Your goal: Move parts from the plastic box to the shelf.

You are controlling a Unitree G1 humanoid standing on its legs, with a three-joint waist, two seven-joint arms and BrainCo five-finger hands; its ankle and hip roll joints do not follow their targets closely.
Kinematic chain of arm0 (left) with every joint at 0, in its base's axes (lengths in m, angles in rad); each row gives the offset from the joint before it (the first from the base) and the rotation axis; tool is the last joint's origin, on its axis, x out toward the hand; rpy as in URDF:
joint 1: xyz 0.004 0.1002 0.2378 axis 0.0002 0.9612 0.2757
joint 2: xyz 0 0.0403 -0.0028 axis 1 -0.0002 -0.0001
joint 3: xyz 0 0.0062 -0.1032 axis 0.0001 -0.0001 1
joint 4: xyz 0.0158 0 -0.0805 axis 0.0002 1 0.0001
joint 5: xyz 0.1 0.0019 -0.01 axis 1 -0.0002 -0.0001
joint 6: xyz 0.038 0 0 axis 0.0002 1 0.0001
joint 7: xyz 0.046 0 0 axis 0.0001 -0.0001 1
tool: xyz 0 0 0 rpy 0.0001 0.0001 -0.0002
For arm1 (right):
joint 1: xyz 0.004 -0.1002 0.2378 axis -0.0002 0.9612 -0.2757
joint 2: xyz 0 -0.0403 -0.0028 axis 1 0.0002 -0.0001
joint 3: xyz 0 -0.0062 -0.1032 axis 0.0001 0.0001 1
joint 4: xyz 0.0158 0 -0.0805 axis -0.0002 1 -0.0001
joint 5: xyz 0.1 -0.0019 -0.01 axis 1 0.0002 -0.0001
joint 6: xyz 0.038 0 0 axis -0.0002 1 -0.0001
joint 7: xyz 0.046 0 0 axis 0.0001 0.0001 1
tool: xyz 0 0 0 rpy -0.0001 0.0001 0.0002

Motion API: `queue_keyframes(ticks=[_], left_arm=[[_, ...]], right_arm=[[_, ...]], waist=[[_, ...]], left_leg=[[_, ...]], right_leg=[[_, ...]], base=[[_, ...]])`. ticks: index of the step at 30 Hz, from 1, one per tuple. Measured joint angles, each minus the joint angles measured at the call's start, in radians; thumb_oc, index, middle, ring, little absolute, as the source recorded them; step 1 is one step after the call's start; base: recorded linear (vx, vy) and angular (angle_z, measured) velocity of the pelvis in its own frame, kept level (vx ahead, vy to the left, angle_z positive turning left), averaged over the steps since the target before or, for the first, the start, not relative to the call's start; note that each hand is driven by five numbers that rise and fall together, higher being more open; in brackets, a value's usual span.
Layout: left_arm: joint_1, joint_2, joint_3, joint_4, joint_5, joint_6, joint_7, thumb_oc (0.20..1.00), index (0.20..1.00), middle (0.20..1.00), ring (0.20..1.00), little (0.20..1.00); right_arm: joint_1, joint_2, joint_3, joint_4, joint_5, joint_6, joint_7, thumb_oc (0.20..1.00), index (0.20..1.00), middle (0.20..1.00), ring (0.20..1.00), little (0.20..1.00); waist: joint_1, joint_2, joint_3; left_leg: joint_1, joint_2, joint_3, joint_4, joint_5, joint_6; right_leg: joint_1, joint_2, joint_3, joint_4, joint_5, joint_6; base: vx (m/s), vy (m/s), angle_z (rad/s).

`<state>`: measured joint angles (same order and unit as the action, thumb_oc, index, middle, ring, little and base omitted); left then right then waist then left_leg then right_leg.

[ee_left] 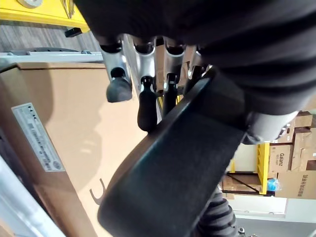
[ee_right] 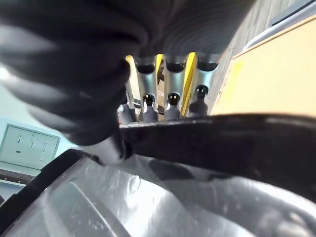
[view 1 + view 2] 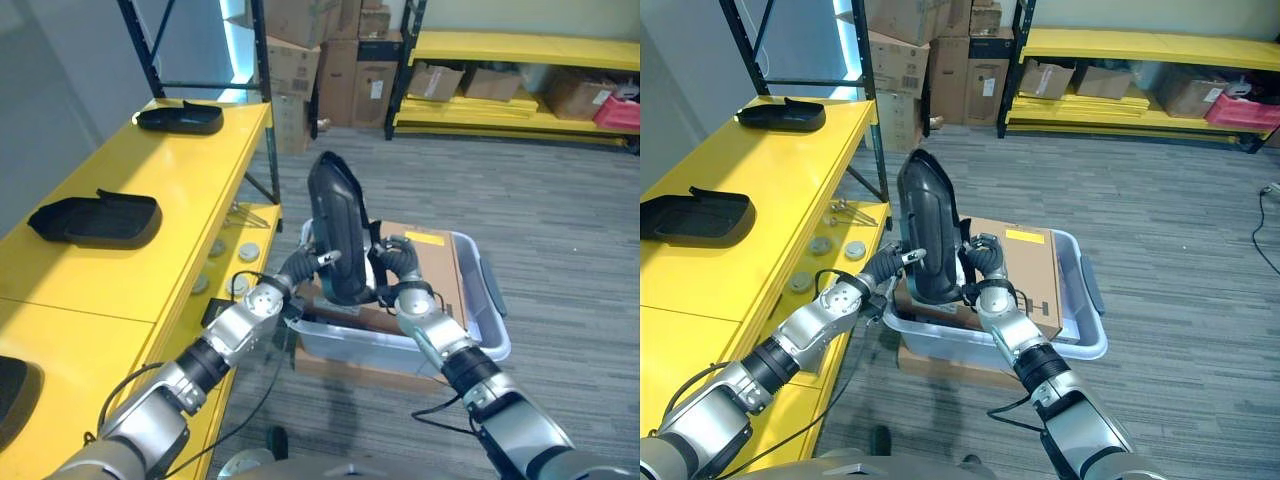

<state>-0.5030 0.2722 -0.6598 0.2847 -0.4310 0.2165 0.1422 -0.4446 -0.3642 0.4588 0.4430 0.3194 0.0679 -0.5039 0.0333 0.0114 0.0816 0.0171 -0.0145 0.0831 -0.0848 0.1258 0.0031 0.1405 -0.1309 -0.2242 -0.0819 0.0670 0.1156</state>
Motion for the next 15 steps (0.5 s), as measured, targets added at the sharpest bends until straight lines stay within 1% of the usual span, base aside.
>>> queue_keyframes(ticks=[3,7,10,13,15], left_arm=[[0.0,0.002,0.002,-0.023,0.021,-0.013,0.028,0.2,0.2,0.2,0.2,0.2],[0.0,0.042,0.036,-0.082,0.084,-0.027,0.06,0.2,0.2,0.2,0.2,0.2],[0.001,0.066,0.081,-0.099,0.133,-0.065,0.083,0.2,0.2,0.2,0.2,0.2],[0.004,0.085,0.119,-0.099,0.146,-0.088,0.114,0.2,0.2,0.2,0.2,0.2],[0.042,0.106,0.181,-0.116,0.16,-0.113,0.118,0.2,0.2,0.2,0.2,0.2]], right_arm=[[0.0,0.038,0.001,-0.035,0.029,0.0,-0.001,1.0,1.0,1.0,1.0,1.0],[0.0,0.039,-0.001,-0.088,0.067,-0.003,0.0,1.0,1.0,1.0,1.0,1.0],[0.002,0.037,-0.023,-0.106,0.076,-0.002,0.001,1.0,1.0,1.0,1.0,1.0],[0.006,0.032,-0.043,-0.113,0.076,0.002,0.001,1.0,1.0,1.0,1.0,1.0],[0.055,0.028,-0.077,-0.113,0.069,0.004,0.027,1.0,1.0,1.0,1.0,1.0]], waist=[[0.002,0.0,0.0],[0.011,-0.001,0.001],[0.018,-0.001,0.001],[0.019,-0.001,0.001],[0.022,-0.002,0.001]], left_leg=[[0.0,0.0,0.0,0.0,0.0,0.0],[0.0,0.0,0.0,0.0,-0.001,0.0],[0.001,0.0,0.0,0.0,-0.001,0.0],[0.001,0.0,0.0,0.0,-0.003,0.003],[0.0,0.0,0.0,0.0,-0.003,0.003]], right_leg=[[0.0,0.0,0.0,0.0,0.0,0.0],[0.0,0.0,0.0,0.0,0.0,0.0],[0.001,0.0,0.0,0.0,0.0,0.0],[0.0,0.0,0.0,0.0,0.0,0.0],[0.0,0.0,0.0,0.0,-0.002,0.002]], base=[[0.0,0.0,0.0],[0.0,0.0,0.0],[0.0,0.0,0.0],[0.0,0.0,0.0],[0.0,0.0,0.0]])
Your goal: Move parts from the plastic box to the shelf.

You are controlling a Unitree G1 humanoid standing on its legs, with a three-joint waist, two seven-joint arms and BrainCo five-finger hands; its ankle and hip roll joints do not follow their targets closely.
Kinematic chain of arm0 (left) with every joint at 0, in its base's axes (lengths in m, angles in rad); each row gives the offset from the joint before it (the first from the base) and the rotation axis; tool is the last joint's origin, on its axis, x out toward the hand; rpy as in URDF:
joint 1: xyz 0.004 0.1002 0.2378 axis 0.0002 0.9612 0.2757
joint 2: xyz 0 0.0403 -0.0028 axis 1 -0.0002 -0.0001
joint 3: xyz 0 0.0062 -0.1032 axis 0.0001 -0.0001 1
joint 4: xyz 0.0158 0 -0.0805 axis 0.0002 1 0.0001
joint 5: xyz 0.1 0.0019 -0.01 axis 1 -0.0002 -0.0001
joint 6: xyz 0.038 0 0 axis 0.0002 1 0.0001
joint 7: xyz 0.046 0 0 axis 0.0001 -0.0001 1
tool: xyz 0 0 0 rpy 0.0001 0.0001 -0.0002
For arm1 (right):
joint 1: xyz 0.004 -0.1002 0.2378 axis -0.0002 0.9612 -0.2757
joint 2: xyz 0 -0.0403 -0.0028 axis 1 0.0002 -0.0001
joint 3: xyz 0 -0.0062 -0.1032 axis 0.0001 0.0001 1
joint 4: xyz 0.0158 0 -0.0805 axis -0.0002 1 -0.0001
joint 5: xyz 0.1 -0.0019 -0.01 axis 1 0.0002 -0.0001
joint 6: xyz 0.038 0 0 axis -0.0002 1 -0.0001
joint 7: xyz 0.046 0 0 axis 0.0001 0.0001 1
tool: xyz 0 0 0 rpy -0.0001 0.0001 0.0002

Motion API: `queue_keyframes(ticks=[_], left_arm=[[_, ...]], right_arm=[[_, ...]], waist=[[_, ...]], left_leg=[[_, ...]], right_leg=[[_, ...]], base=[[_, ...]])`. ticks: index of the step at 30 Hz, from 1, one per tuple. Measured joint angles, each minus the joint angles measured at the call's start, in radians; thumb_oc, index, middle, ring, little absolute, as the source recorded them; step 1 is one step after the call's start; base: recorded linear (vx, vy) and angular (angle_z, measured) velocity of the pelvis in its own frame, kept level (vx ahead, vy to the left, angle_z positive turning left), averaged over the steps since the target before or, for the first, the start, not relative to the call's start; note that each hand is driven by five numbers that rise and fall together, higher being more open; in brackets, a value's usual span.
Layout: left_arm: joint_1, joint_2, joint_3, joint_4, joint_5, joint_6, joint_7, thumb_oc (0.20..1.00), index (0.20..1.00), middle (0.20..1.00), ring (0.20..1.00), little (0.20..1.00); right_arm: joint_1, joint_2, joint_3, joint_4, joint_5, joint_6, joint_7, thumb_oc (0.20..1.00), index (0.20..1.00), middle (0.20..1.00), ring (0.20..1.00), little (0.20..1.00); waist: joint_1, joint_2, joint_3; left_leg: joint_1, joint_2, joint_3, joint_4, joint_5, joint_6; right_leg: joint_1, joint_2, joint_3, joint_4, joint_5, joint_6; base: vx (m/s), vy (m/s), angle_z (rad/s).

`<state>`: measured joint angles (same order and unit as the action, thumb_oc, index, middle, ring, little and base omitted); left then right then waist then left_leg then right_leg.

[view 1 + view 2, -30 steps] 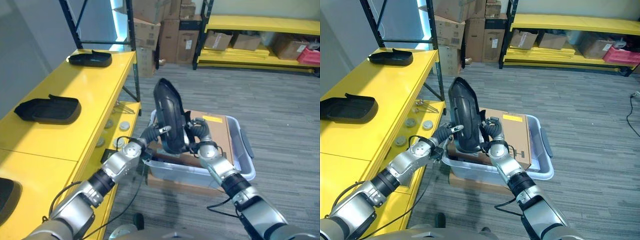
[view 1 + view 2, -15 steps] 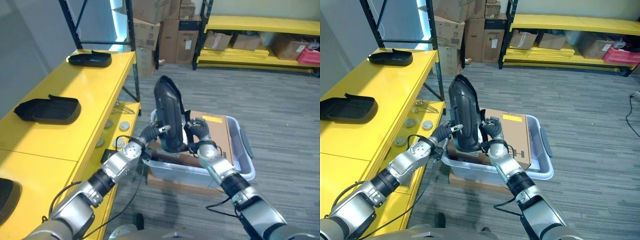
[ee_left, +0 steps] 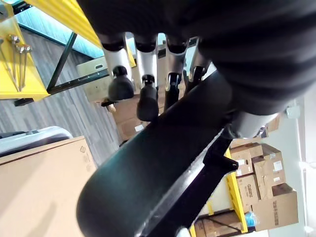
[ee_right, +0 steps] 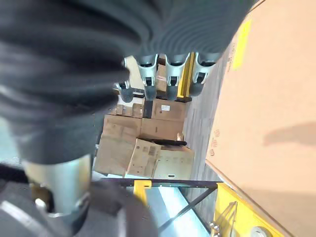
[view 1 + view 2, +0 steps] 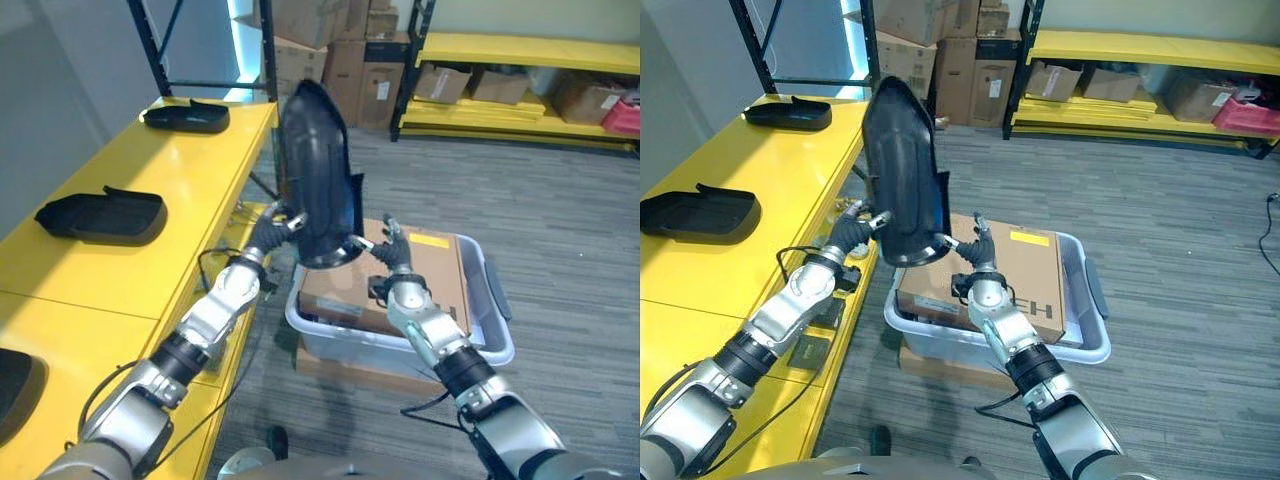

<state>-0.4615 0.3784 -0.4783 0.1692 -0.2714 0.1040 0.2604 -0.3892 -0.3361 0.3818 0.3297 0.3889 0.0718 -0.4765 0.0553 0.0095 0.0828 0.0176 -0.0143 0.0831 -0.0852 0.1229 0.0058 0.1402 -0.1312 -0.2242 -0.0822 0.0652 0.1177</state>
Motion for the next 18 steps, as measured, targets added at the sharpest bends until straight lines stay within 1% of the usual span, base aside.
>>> queue_keyframes(ticks=[1,2,3,5,6,7,8,9,10,12,14,15,16,17,18], left_arm=[[0.021,0.007,0.021,-0.001,0.001,-0.012,0.003,0.2,0.2,0.2,0.2,0.2],[0.072,0.021,0.073,-0.001,0.003,-0.031,0.014,0.2,0.2,0.2,0.2,0.2],[0.127,0.043,0.119,-0.001,0.022,-0.036,0.038,0.2,0.2,0.2,0.2,0.2],[0.164,0.064,0.137,0.001,0.042,-0.036,0.069,0.2,0.2,0.2,0.2,0.2],[0.194,0.078,0.164,-0.001,0.066,-0.064,0.089,0.2,0.2,0.2,0.2,0.2],[0.209,0.078,0.202,-0.001,0.08,-0.075,0.115,0.2,0.2,0.2,0.2,0.2],[0.21,0.08,0.209,-0.003,0.083,-0.078,0.124,0.2,0.2,0.2,0.2,0.2],[0.216,0.096,0.211,-0.007,0.093,-0.092,0.125,0.2,0.2,0.2,0.2,0.2],[0.242,0.119,0.252,-0.048,0.103,-0.111,0.129,0.2,0.2,0.2,0.2,0.2],[0.242,0.131,0.295,-0.098,0.121,-0.137,0.14,0.2,0.2,0.2,0.2,0.2],[0.243,0.146,0.318,-0.134,0.121,-0.15,0.143,0.2,0.2,0.2,0.2,0.2],[0.244,0.162,0.327,-0.162,0.12,-0.151,0.143,0.2,0.2,0.2,0.2,0.2],[0.245,0.194,0.335,-0.218,0.12,-0.157,0.142,0.2,0.2,0.2,0.2,0.2],[0.245,0.204,0.34,-0.243,0.119,-0.159,0.14,0.2,0.2,0.2,0.2,0.2],[0.234,0.201,0.346,-0.271,0.113,-0.187,0.122,0.2,0.2,0.2,0.2,0.2]], right_arm=[[0.032,-0.008,-0.01,-0.001,-0.002,0.0,0.012,1.0,1.0,1.0,1.0,1.0],[0.12,-0.026,-0.046,-0.001,-0.002,0.0,0.028,1.0,1.0,1.0,1.0,1.0],[0.213,-0.042,-0.087,0.001,-0.002,0.0,0.038,1.0,1.0,1.0,1.0,1.0],[0.292,-0.065,-0.099,0.001,-0.002,0.001,0.05,1.0,1.0,1.0,1.0,1.0],[0.335,-0.059,-0.119,0.0,-0.005,0.0,0.071,1.0,1.0,1.0,1.0,1.0],[0.352,-0.06,-0.115,0.003,-0.005,0.014,0.083,1.0,1.0,1.0,1.0,1.0],[0.361,-0.057,-0.114,0.007,-0.006,0.017,0.091,1.0,1.0,1.0,1.0,1.0],[0.373,-0.052,-0.114,0.012,-0.013,0.009,0.102,1.0,1.0,1.0,1.0,1.0],[0.383,-0.034,-0.114,0.044,-0.031,0.003,0.127,1.0,1.0,1.0,1.0,1.0],[0.399,-0.014,-0.11,0.112,-0.043,0.021,0.159,1.0,1.0,1.0,1.0,1.0],[0.405,0.0,-0.11,0.143,-0.043,0.023,0.178,1.0,1.0,1.0,1.0,1.0],[0.407,0.01,-0.11,0.159,-0.044,0.023,0.193,1.0,1.0,1.0,1.0,1.0],[0.425,0.022,-0.108,0.163,-0.071,0.026,0.226,1.0,1.0,1.0,1.0,1.0],[0.434,0.023,-0.102,0.164,-0.098,0.032,0.242,1.0,1.0,1.0,1.0,1.0],[0.459,0.014,-0.076,0.161,-0.159,0.07,0.27,1.0,1.0,1.0,1.0,1.0]], waist=[[0.0,0.0,0.0],[0.0,-0.003,0.002],[-0.003,-0.005,0.003],[-0.008,-0.012,0.008],[-0.015,-0.019,0.008],[-0.019,-0.021,0.007],[-0.025,-0.021,0.007],[-0.028,-0.021,0.007],[-0.026,-0.023,0.006],[-0.009,-0.022,0.007],[0.002,-0.022,0.007],[0.007,-0.022,0.007],[0.017,-0.021,0.006],[0.017,-0.02,0.006],[0.021,-0.013,0.006]], left_leg=[[0.0,0.0,0.0,0.0,0.001,-0.001],[-0.001,0.0,0.001,0.0,0.0,-0.002],[-0.001,0.0,0.003,0.0,-0.003,-0.004],[-0.001,0.001,0.004,0.0,-0.006,-0.007],[-0.001,0.003,0.017,-0.001,-0.008,-0.008],[-0.006,0.004,0.025,-0.001,-0.015,-0.001],[-0.006,0.003,0.026,-0.001,-0.012,-0.002],[-0.005,0.003,0.028,-0.001,-0.009,-0.007],[-0.004,0.004,0.029,-0.001,-0.012,-0.007],[-0.007,0.003,0.027,-0.001,-0.012,-0.007],[-0.009,0.002,0.025,-0.001,-0.012,-0.007],[-0.011,0.002,0.021,-0.001,-0.013,-0.007],[-0.021,-0.004,-0.002,-0.001,-0.013,-0.002],[-0.029,-0.006,-0.013,-0.001,-0.012,0.001],[-0.053,-0.018,-0.064,0.0,0.013,0.002]], right_leg=[[-0.001,0.0,0.001,0.0,0.0,0.0],[-0.002,0.0,0.002,0.0,-0.001,0.001],[-0.004,0.0,0.005,-0.001,-0.002,0.001],[-0.005,0.0,0.009,-0.005,-0.003,0.001],[-0.016,0.0,0.021,-0.006,-0.008,0.002],[-0.022,0.0,0.027,-0.006,-0.007,0.003],[-0.024,-0.001,0.027,-0.006,-0.003,0.001],[-0.024,-0.001,0.028,-0.006,-0.002,-0.001],[-0.024,-0.001,0.03,-0.006,-0.004,-0.001],[-0.025,-0.002,0.027,-0.006,-0.005,0.001],[-0.026,-0.003,0.027,-0.006,-0.006,0.001],[-0.026,-0.003,0.026,-0.006,-0.007,0.002],[-0.026,-0.001,0.021,0.001,-0.008,0.002],[-0.026,0.001,0.014,0.002,-0.008,0.002],[-0.025,0.012,0.0,0.03,-0.017,0.002]], base=[[-0.03,0.016,-0.01],[-0.03,0.012,-0.04],[-0.04,0.017,-0.06],[-0.03,0.021,-0.11],[-0.02,0.045,-0.26],[-0.01,0.05,-0.25],[-0.01,0.068,-0.14],[0.01,0.057,-0.05],[0.01,0.048,-0.02],[0.01,0.032,0.02],[0.0,0.016,0.04],[-0.03,-0.002,0.18],[-0.07,-0.054,0.28],[-0.06,-0.08,0.66],[-0.04,-0.082,1.02]])
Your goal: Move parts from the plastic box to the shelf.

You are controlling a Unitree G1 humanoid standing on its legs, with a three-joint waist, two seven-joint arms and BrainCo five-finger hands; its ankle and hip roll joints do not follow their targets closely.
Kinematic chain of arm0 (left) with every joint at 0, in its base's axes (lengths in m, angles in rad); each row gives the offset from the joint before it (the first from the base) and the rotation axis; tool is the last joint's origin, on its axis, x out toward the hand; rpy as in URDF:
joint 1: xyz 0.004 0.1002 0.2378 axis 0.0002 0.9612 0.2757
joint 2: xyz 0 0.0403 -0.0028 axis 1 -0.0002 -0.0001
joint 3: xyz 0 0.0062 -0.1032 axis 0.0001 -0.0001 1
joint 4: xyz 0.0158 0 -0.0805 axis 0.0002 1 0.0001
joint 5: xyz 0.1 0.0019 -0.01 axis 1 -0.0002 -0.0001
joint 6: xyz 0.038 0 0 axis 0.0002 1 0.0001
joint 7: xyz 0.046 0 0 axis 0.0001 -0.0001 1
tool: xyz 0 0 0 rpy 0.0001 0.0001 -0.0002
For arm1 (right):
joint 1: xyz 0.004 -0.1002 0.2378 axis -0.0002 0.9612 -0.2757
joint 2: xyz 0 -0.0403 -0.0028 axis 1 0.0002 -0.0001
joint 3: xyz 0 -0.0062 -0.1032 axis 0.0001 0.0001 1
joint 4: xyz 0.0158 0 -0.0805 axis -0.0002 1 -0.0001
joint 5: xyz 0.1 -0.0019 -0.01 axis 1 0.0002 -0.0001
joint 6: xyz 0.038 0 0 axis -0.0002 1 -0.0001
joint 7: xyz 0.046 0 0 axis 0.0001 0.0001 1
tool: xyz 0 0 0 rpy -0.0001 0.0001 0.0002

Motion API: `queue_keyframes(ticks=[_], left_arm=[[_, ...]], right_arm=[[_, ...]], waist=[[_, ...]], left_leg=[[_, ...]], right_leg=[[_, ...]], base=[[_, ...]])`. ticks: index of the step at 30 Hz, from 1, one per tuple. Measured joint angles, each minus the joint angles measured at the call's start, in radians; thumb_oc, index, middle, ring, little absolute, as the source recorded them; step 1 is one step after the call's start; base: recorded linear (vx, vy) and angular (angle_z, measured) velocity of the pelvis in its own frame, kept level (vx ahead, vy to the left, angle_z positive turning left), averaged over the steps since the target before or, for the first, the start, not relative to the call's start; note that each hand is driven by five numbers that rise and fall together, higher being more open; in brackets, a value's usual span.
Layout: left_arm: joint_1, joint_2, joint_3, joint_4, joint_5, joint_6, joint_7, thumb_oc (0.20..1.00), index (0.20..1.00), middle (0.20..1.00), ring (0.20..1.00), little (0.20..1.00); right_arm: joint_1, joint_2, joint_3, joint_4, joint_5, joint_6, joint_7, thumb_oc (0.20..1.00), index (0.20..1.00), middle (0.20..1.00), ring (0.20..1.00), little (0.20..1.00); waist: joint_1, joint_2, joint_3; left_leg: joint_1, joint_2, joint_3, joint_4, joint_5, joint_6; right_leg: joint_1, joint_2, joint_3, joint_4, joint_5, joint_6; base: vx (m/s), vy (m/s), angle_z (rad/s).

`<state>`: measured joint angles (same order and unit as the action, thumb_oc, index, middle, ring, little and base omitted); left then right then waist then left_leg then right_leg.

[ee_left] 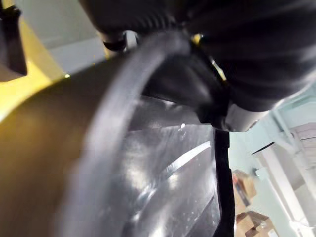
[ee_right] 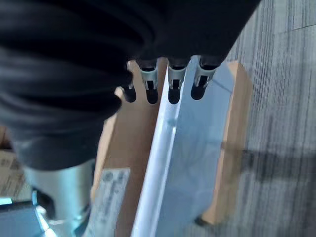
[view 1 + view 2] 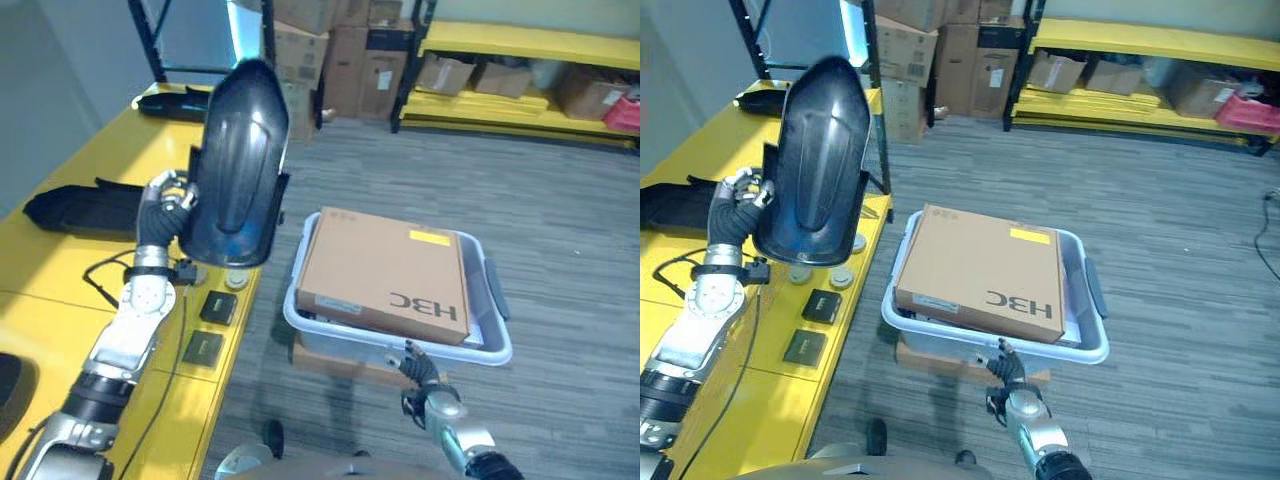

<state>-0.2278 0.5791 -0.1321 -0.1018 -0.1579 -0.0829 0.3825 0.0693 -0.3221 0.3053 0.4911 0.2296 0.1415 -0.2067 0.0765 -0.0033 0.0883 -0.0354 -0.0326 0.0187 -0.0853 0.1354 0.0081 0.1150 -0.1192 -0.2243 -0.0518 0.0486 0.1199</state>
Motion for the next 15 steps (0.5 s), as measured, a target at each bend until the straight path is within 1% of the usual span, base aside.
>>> queue_keyframes(ticks=[1,2,3,4,5,6,7,8,9,10,11,12,13,14,15], left_arm=[[-0.018,-0.02,-0.011,-0.002,-0.005,-0.014,-0.016,0.2,0.2,0.2,0.2,0.2],[-0.02,-0.027,-0.012,-0.012,-0.009,-0.033,-0.031,0.2,0.2,0.2,0.2,0.2],[-0.019,-0.019,-0.009,-0.026,-0.016,-0.04,-0.043,0.2,0.2,0.2,0.2,0.2],[-0.016,0.012,-0.001,-0.055,-0.018,-0.043,-0.052,0.2,0.2,0.2,0.2,0.2],[-0.012,0.032,0.01,-0.072,-0.027,-0.043,-0.057,0.2,0.2,0.2,0.2,0.2],[-0.012,0.049,0.017,-0.08,-0.038,-0.043,-0.058,0.2,0.2,0.2,0.2,0.2],[-0.006,0.05,0.02,-0.089,-0.057,-0.045,-0.059,0.2,0.2,0.2,0.2,0.2],[0.02,0.052,0.044,-0.111,-0.062,-0.051,-0.062,0.2,0.2,0.2,0.2,0.2],[0.048,0.051,0.077,-0.127,-0.07,-0.066,-0.064,0.2,0.2,0.2,0.2,0.2],[0.057,0.053,0.093,-0.129,-0.075,-0.073,-0.063,0.2,0.2,0.2,0.2,0.2],[0.076,0.05,0.116,-0.129,-0.076,-0.077,-0.062,0.2,0.2,0.2,0.2,0.2],[0.103,0.048,0.135,-0.136,-0.08,-0.08,-0.06,0.2,0.2,0.2,0.2,0.2],[0.133,0.047,0.153,-0.167,-0.093,-0.081,-0.061,0.2,0.2,0.2,0.2,0.2],[0.151,0.039,0.174,-0.206,-0.097,-0.082,-0.07,0.2,0.2,0.2,0.2,0.2],[0.148,0.04,0.175,-0.221,-0.098,-0.082,-0.078,0.2,0.2,0.2,0.2,0.2]], right_arm=[[0.024,-0.008,0.019,0.009,-0.026,0.024,0.013,1.0,1.0,1.0,1.0,1.0],[0.026,-0.014,0.045,0.051,-0.043,0.052,0.031,1.0,1.0,1.0,1.0,1.0],[0.03,-0.009,0.062,0.113,-0.044,0.074,0.051,1.0,1.0,1.0,1.0,1.0],[0.035,0.015,0.069,0.244,-0.044,0.078,0.07,1.0,1.0,1.0,1.0,1.0],[0.003,0.038,0.047,0.407,-0.031,0.041,0.098,1.0,1.0,1.0,1.0,1.0],[-0.042,0.043,0.03,0.589,-0.032,0.021,0.124,1.0,1.0,1.0,1.0,1.0],[-0.044,0.023,0.025,0.72,-0.033,0.02,0.142,1.0,1.0,1.0,1.0,1.0],[-0.031,0.019,0.026,0.77,-0.028,0.008,0.156,1.0,1.0,1.0,1.0,1.0],[-0.02,0.026,0.025,0.803,-0.019,0.005,0.167,1.0,1.0,1.0,1.0,1.0],[-0.02,0.033,0.025,0.811,-0.018,0.006,0.175,1.0,1.0,1.0,1.0,1.0],[-0.001,0.04,0.025,0.817,-0.018,0.007,0.18,1.0,1.0,1.0,1.0,1.0],[-0.004,0.036,0.024,0.813,-0.026,0.006,0.182,1.0,1.0,1.0,1.0,1.0],[-0.008,0.025,0.01,0.813,-0.041,-0.004,0.184,1.0,1.0,1.0,1.0,1.0],[-0.01,0.033,0.005,0.817,-0.062,-0.01,0.18,1.0,1.0,1.0,1.0,1.0],[-0.01,0.033,0.002,0.813,-0.064,-0.011,0.179,1.0,1.0,1.0,1.0,1.0]], waist=[[-0.011,0.015,-0.003],[-0.037,0.033,-0.001],[-0.045,0.046,0.008],[-0.017,0.041,0.005],[0.0,0.031,0.004],[0.016,0.013,0.001],[0.042,0.024,0.003],[0.075,0.023,0.004],[0.098,0.017,0.008],[0.11,0.009,0.013],[0.124,-0.002,0.019],[0.154,0.009,0.014],[0.164,0.039,0.016],[0.169,0.034,0.022],[0.169,0.031,0.029]], left_leg=[[-0.004,0.001,-0.062,0.0,0.005,-0.003],[-0.015,0.008,-0.139,0.0,0.025,0.006],[-0.022,0.018,-0.189,0.005,0.024,0.011],[-0.04,0.018,-0.227,0.004,0.024,0.003],[-0.046,0.007,-0.256,0.004,0.025,0.001],[-0.054,-0.01,-0.275,-0.001,0.025,0.001],[-0.062,-0.007,-0.277,-0.002,0.005,-0.007],[-0.068,0.002,-0.268,-0.001,-0.023,-0.022],[-0.073,0.006,-0.265,-0.001,-0.055,-0.049],[-0.073,0.005,-0.256,0.006,-0.067,-0.05],[-0.078,0.006,-0.255,0.046,-0.058,-0.029],[-0.084,0.008,-0.245,0.075,-0.062,-0.028],[-0.079,0.033,-0.249,0.068,-0.024,-0.059],[-0.086,0.037,-0.265,0.041,-0.023,-0.067],[-0.09,0.042,-0.257,0.017,-0.041,-0.075]], right_leg=[[-0.008,0.008,0.002,0.04,-0.016,-0.008],[-0.019,0.016,0.015,0.097,-0.038,-0.022],[-0.033,0.039,0.078,0.109,-0.1,-0.023],[-0.044,0.062,0.149,0.082,-0.114,-0.021],[-0.045,0.07,0.157,0.051,-0.112,-0.022],[-0.041,0.075,0.16,0.02,-0.088,-0.045],[-0.009,0.08,0.106,0.007,-0.076,-0.052],[-0.006,0.088,0.096,0.01,-0.08,-0.065],[0.003,0.089,0.071,-0.009,-0.072,-0.082],[0.02,0.085,0.048,-0.022,-0.066,-0.09],[0.033,0.08,0.022,-0.035,-0.068,-0.096],[0.045,0.104,0.017,-0.017,-0.071,-0.081],[0.044,0.129,0.017,0.003,-0.09,-0.077],[0.053,0.136,-0.036,-0.004,-0.093,-0.086],[0.053,0.132,-0.074,-0.002,-0.09,-0.094]], base=[[-0.01,-0.06,1.68],[-0.02,-0.116,1.82],[-0.02,-0.214,1.9],[-0.03,-0.211,1.44],[-0.02,-0.171,1.3],[-0.05,-0.147,1.7],[-0.06,-0.161,1.6],[-0.06,-0.13,1.43],[-0.02,-0.045,0.67],[-0.06,-0.071,0.73],[-0.09,-0.093,0.51],[-0.1,-0.103,0.37],[-0.09,-0.079,0.62],[-0.07,-0.06,1.04],[-0.07,-0.054,1.53]])
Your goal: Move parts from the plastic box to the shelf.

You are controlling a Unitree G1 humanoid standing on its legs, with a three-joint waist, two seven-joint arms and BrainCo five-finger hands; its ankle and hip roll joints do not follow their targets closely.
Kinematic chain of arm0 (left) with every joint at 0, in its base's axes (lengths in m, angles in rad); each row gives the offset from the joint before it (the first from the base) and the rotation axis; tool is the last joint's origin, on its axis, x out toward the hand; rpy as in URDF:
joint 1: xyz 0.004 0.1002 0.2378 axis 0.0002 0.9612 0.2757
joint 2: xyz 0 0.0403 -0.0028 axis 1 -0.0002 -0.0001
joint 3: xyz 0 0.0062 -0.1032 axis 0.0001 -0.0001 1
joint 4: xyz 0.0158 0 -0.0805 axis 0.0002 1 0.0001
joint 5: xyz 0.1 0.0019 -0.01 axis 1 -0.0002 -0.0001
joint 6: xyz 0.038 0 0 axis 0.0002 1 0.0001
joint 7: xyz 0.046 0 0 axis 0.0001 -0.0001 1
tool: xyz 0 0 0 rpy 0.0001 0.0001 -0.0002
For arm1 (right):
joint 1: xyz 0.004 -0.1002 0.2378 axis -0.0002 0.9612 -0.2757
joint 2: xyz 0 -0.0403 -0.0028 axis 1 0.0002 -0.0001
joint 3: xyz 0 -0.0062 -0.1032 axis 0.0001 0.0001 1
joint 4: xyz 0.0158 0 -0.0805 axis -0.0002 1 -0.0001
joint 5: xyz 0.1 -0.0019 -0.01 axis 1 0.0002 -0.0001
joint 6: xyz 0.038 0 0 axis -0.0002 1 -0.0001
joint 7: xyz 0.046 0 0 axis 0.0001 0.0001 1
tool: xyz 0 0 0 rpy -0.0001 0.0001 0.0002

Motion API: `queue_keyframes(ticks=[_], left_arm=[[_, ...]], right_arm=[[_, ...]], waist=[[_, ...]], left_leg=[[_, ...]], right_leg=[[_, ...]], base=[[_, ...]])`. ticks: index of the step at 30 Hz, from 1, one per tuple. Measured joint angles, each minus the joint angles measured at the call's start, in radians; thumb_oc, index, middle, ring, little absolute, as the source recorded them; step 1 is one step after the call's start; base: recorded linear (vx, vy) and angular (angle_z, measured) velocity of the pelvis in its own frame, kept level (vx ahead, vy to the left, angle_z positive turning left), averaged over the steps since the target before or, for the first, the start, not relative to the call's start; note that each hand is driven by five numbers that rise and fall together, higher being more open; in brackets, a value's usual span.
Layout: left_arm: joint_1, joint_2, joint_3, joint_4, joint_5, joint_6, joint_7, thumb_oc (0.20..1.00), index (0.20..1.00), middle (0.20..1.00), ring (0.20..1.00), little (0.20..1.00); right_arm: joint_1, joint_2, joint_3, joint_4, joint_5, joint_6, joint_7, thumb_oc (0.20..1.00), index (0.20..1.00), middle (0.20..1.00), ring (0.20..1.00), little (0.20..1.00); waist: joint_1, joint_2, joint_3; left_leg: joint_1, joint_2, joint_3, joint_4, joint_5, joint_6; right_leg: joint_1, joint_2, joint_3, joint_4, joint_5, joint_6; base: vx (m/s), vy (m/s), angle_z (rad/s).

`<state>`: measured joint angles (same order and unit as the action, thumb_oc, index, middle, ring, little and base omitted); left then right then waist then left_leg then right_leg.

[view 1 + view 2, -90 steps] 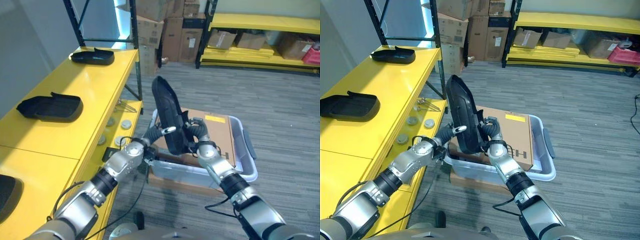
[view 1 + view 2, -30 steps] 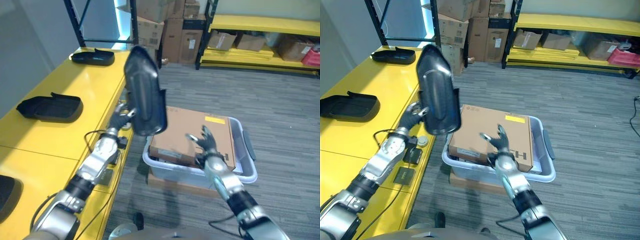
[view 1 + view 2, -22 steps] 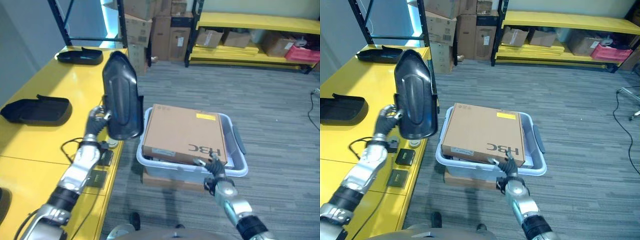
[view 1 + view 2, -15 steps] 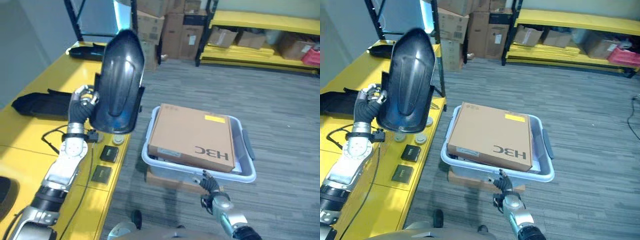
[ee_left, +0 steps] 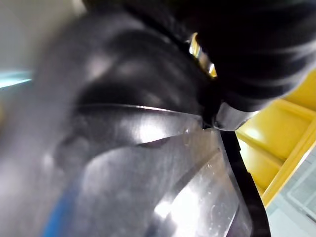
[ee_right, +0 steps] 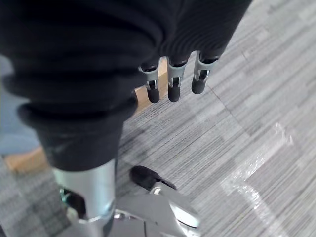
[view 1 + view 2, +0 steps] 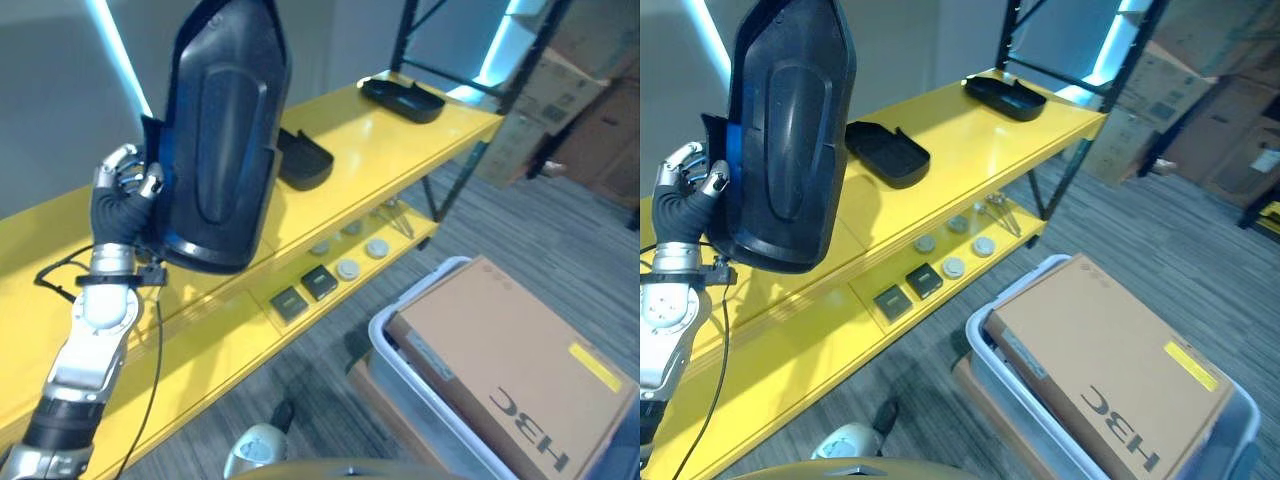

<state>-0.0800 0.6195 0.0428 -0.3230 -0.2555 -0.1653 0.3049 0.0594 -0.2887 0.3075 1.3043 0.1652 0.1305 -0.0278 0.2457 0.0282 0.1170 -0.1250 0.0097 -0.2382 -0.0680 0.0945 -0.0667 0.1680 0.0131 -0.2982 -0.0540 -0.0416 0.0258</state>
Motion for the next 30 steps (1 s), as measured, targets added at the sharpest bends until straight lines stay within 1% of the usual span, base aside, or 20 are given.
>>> queue_keyframes(ticks=[1,2,3,4,5,6,7,8,9,12,17,21,22,23,24,25,26,27,28,30], left_arm=[[0.0,0.001,0.01,-0.026,0.0,-0.001,-0.012,0.2,0.2,0.2,0.2,0.2],[0.003,0.0,0.015,-0.028,0.0,-0.003,-0.013,0.2,0.2,0.2,0.2,0.2],[0.0,-0.02,0.016,-0.021,-0.001,-0.012,-0.025,0.2,0.2,0.2,0.2,0.2],[0.0,-0.063,0.008,-0.012,-0.001,-0.024,-0.04,0.2,0.2,0.2,0.2,0.2],[0.007,-0.091,0.008,-0.015,-0.001,-0.037,-0.048,0.2,0.2,0.2,0.2,0.2],[0.05,-0.087,0.033,-0.034,0.0,-0.044,-0.042,0.2,0.2,0.2,0.2,0.2],[0.116,-0.074,0.09,-0.044,0.001,-0.05,-0.015,0.2,0.2,0.2,0.2,0.2],[0.124,-0.076,0.107,-0.025,0.006,-0.05,0.011,0.2,0.2,0.2,0.2,0.2],[0.121,-0.078,0.107,-0.019,0.025,-0.051,0.018,0.2,0.2,0.2,0.2,0.2],[0.093,-0.044,0.114,0.007,0.045,-0.049,0.033,0.2,0.2,0.2,0.2,0.2],[0.095,-0.019,0.125,0.054,0.049,-0.038,0.042,0.2,0.2,0.2,0.2,0.2],[0.094,-0.005,0.133,0.065,0.053,-0.036,0.041,0.2,0.2,0.2,0.2,0.2],[0.092,-0.002,0.132,0.066,0.053,-0.035,0.041,0.2,0.2,0.2,0.2,0.2],[0.085,0.0,0.123,0.072,0.053,-0.034,0.043,0.2,0.2,0.2,0.2,0.2],[0.082,0.001,0.114,0.078,0.053,-0.034,0.045,0.2,0.2,0.2,0.2,0.2],[0.063,0.007,0.087,0.098,0.053,-0.033,0.045,0.2,0.2,0.2,0.2,0.2],[0.049,0.011,0.075,0.109,0.053,-0.033,0.049,0.2,0.2,0.2,0.2,0.2],[0.032,0.028,0.057,0.126,0.053,-0.034,0.06,0.2,0.2,0.2,0.2,0.2],[0.013,0.036,0.04,0.151,0.053,-0.035,0.062,0.2,0.2,0.2,0.2,0.2],[-0.032,0.037,0.004,0.185,0.053,-0.032,0.075,0.2,0.2,0.2,0.2,0.2]], right_arm=[[0.0,0.0,-0.002,0.0,-0.007,0.003,-0.004,1.0,1.0,1.0,1.0,1.0],[-0.005,-0.005,-0.011,-0.001,-0.007,0.002,-0.007,1.0,1.0,1.0,1.0,1.0],[0.01,-0.016,-0.024,-0.014,-0.007,0.0,-0.011,1.0,1.0,1.0,1.0,1.0],[0.033,-0.012,-0.049,-0.042,-0.014,0.001,-0.024,1.0,1.0,1.0,1.0,1.0],[0.05,0.003,-0.062,-0.049,-0.017,0.003,-0.028,1.0,1.0,1.0,1.0,1.0],[0.028,0.009,-0.064,-0.03,-0.029,0.015,-0.037,1.0,1.0,1.0,1.0,1.0],[-0.004,-0.018,-0.062,-0.029,-0.061,0.023,-0.038,1.0,1.0,1.0,1.0,1.0],[-0.035,-0.038,-0.048,-0.031,-0.096,0.007,-0.04,1.0,1.0,1.0,1.0,1.0],[-0.05,-0.038,-0.047,-0.029,-0.104,0.002,-0.038,1.0,1.0,1.0,1.0,1.0],[-0.085,0.036,-0.04,-0.027,-0.099,0.006,-0.03,1.0,1.0,1.0,1.0,1.0],[-0.085,0.085,-0.046,-0.013,-0.094,0.03,0.003,1.0,1.0,1.0,1.0,1.0],[-0.064,0.086,-0.087,0.011,-0.008,0.038,0.002,1.0,1.0,1.0,1.0,1.0],[-0.062,0.085,-0.095,0.013,0.007,0.037,0.003,1.0,1.0,1.0,1.0,1.0],[-0.061,0.076,-0.115,0.013,0.028,0.027,0.004,1.0,1.0,1.0,1.0,1.0],[-0.061,0.066,-0.133,0.013,0.042,0.017,0.004,1.0,1.0,1.0,1.0,1.0],[-0.054,0.041,-0.161,0.012,0.083,-0.006,0.009,1.0,1.0,1.0,1.0,1.0],[-0.053,0.031,-0.179,0.014,0.106,-0.018,0.023,1.0,1.0,1.0,1.0,1.0],[-0.051,0.024,-0.196,0.008,0.119,-0.027,0.042,1.0,1.0,1.0,1.0,1.0],[-0.046,0.022,-0.2,0.009,0.121,-0.031,0.053,1.0,1.0,1.0,1.0,1.0],[-0.045,0.026,-0.2,0.01,0.12,-0.041,0.083,1.0,1.0,1.0,1.0,1.0]], waist=[[0.002,-0.021,0.017],[0.025,-0.03,0.022],[0.011,0.002,0.015],[-0.029,0.006,0.015],[-0.052,0.01,0.016],[-0.033,-0.008,0.027],[0.016,-0.01,0.026],[-0.003,-0.003,0.024],[0.004,-0.004,0.024],[0.012,-0.061,0.027],[0.016,-0.058,0.026],[0.006,-0.059,0.017],[-0.003,-0.063,0.013],[-0.013,-0.047,0.016],[-0.025,-0.026,0.018],[-0.063,0.01,0.009],[-0.083,0.022,0.013],[-0.098,0.029,0.019],[-0.122,0.026,0.02],[-0.173,0.032,0.025]], left_leg=[[-0.002,0.0,0.058,-0.009,-0.047,-0.017],[-0.004,0.002,0.148,0.03,-0.035,0.007],[0.004,0.018,0.266,0.033,-0.082,0.071],[0.003,0.028,0.332,0.013,-0.08,0.095],[0.01,0.039,0.398,0.0,-0.12,0.098],[0.013,0.032,0.427,0.002,-0.091,0.075],[0.059,0.044,0.417,0.038,-0.037,0.075],[0.125,0.035,0.396,0.003,0.045,0.052],[0.134,0.022,0.398,-0.01,0.042,0.058],[0.105,-0.041,0.37,-0.01,0.038,0.071],[0.124,-0.086,0.377,-0.01,0.02,0.094],[0.113,-0.104,0.375,-0.009,0.018,0.103],[0.104,-0.108,0.377,-0.002,0.011,0.114],[0.102,-0.105,0.37,-0.003,0.004,0.13],[0.105,-0.097,0.361,-0.007,0.004,0.131],[0.112,-0.091,0.329,-0.016,-0.001,0.139],[0.121,-0.095,0.307,-0.01,0.019,0.169],[0.127,-0.097,0.274,-0.008,0.051,0.182],[0.12,-0.103,0.253,-0.006,0.051,0.175],[0.097,-0.097,0.176,-0.008,0.049,0.162]], right_leg=[[-0.001,-0.035,-0.06,-0.006,0.001,-0.01],[0.006,-0.057,-0.092,-0.006,-0.001,-0.008],[0.04,-0.042,-0.161,0.015,-0.018,0.021],[0.059,-0.053,-0.228,0.045,-0.031,0.032],[0.063,-0.075,-0.265,0.06,-0.023,0.029],[0.035,-0.121,-0.202,0.097,-0.036,0.014],[0.018,-0.145,-0.12,0.113,-0.064,0.044],[0.049,-0.159,-0.126,0.132,-0.09,0.084],[0.042,-0.176,-0.13,0.171,-0.09,0.084],[0.061,-0.215,-0.151,0.118,-0.076,0.106],[0.081,-0.255,-0.132,0.083,-0.07,0.106],[0.066,-0.271,-0.101,0.09,-0.071,0.102],[0.05,-0.279,-0.1,0.115,-0.067,0.103],[0.015,-0.291,-0.096,0.202,-0.055,0.127],[-0.015,-0.295,-0.09,0.277,-0.052,0.126],[-0.102,-0.315,-0.05,0.472,-0.022,0.116],[-0.149,-0.317,0.001,0.575,-0.012,0.114],[-0.205,-0.299,0.085,0.683,-0.048,0.131],[-0.236,-0.256,0.139,0.711,-0.087,0.143],[-0.266,-0.102,0.236,0.59,-0.156,0.146]], base=[[-0.06,-0.015,1.24],[-0.01,0.017,1.41],[0.0,0.086,1.79],[0.03,0.155,2.48],[-0.01,0.183,2.28],[0.0,0.182,1.02],[0.06,0.311,0.4],[0.09,0.326,0.05],[0.13,0.328,0.55],[0.19,0.316,0.42],[0.18,0.331,-0.02],[0.08,0.329,0.01],[0.05,0.348,0.05],[0.04,0.221,0.11],[-0.01,0.227,0.41],[-0.01,0.134,0.48],[0.01,0.052,0.58],[0.07,-0.05,0.49],[0.08,-0.078,0.73],[0.12,-0.089,1.05]])
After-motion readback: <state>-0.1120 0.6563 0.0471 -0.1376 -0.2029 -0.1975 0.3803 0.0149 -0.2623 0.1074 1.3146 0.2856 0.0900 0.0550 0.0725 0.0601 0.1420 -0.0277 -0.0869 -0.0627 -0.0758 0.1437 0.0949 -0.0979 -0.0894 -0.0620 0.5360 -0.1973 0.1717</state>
